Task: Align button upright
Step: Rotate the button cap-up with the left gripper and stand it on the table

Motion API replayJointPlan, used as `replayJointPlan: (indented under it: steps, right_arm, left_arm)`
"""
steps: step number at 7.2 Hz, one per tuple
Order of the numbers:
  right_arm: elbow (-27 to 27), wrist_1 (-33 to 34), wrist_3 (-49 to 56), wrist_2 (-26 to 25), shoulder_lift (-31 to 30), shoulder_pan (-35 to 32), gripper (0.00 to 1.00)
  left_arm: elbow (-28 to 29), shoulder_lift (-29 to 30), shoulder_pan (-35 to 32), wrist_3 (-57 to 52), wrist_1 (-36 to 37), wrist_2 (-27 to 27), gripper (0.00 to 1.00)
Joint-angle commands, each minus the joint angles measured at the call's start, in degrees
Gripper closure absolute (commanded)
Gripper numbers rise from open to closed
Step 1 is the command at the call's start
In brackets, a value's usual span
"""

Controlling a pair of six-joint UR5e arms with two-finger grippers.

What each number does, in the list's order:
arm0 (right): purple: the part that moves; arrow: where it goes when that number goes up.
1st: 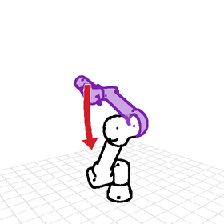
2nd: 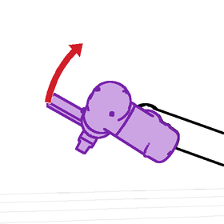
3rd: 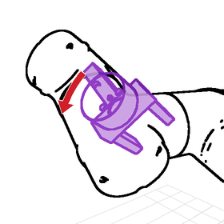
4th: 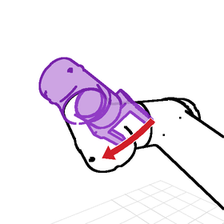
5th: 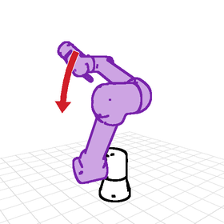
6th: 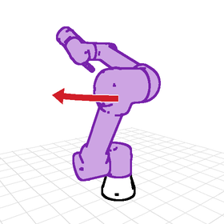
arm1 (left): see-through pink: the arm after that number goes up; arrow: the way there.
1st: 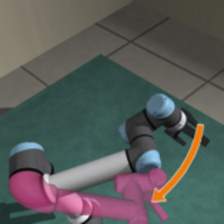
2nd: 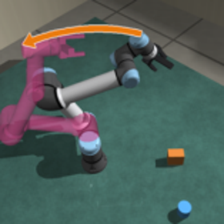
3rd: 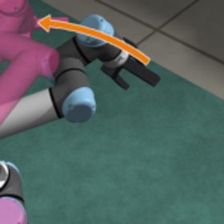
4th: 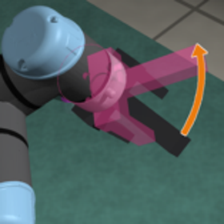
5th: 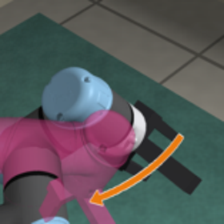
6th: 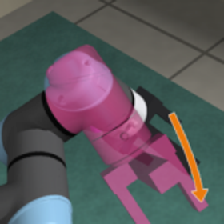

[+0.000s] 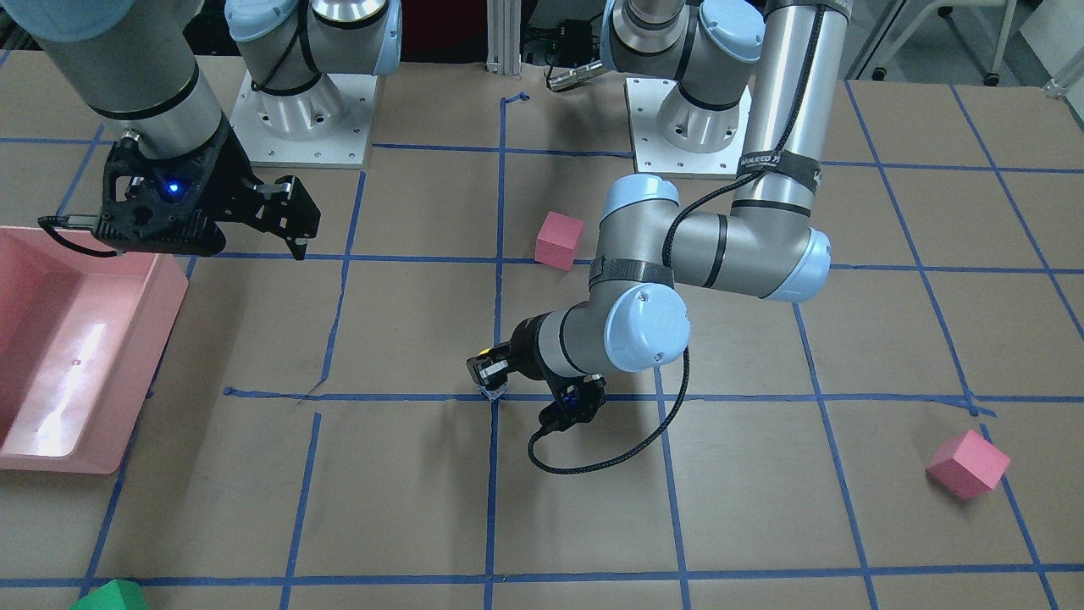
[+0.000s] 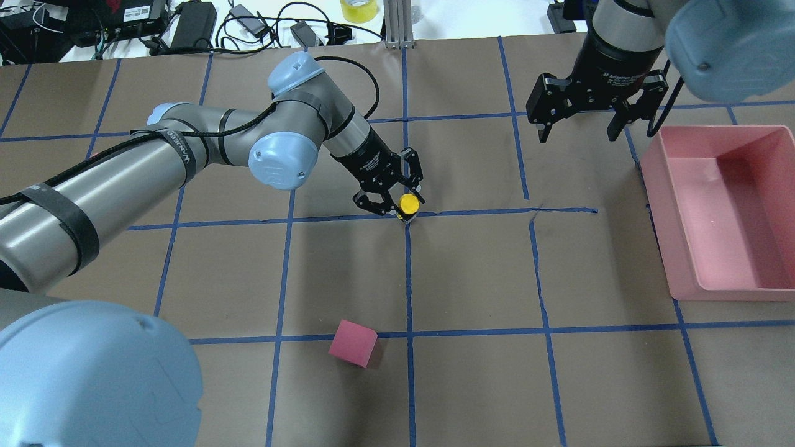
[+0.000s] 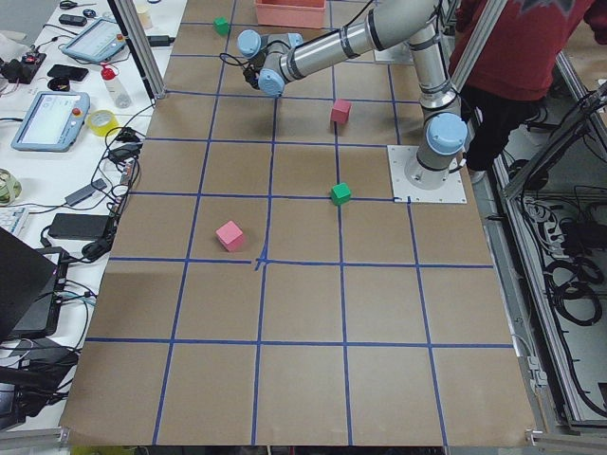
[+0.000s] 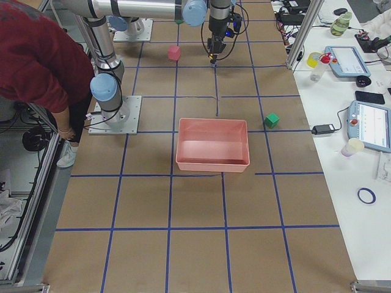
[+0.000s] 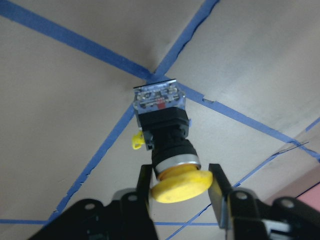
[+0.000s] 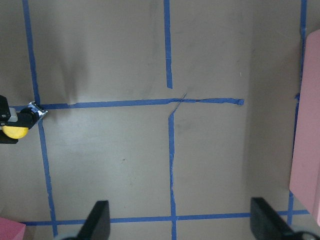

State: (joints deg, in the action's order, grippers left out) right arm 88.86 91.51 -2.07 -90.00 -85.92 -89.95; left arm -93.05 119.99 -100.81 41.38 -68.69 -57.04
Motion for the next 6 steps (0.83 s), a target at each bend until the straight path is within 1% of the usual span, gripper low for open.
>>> replayJointPlan:
  steps: [1, 2, 3, 4, 6]
  right_arm:
    - [0.0, -0.3, 0.0, -0.2, -0.4, 0.5, 0.00]
    - [0.0, -0.3, 0.0, -0.2, -0.4, 0.5, 0.00]
    - [0.0, -0.2, 0.0, -0.2, -0.4, 0.5, 0.00]
    - [0.0, -0.2, 0.0, -0.1, -0.3, 0.5, 0.00]
    - [0.0, -0.1, 0.0, -0.1, -0.4, 0.4, 0.00]
  left_arm:
    - [0.1, 0.0, 0.0, 0.1, 0.5, 0.1, 0.08]
    - [0.1, -0.2, -0.1, 0.0, 0.7, -0.1, 0.08]
    - [0.3, -1.6, -0.1, -0.1, 0.7, -0.7, 0.02]
    - [2.1, -3.3, 0.1, -1.8, -0.2, -5.9, 0.00]
    - [7.1, -8.6, 0.1, -10.2, -12.2, -11.7, 0.00]
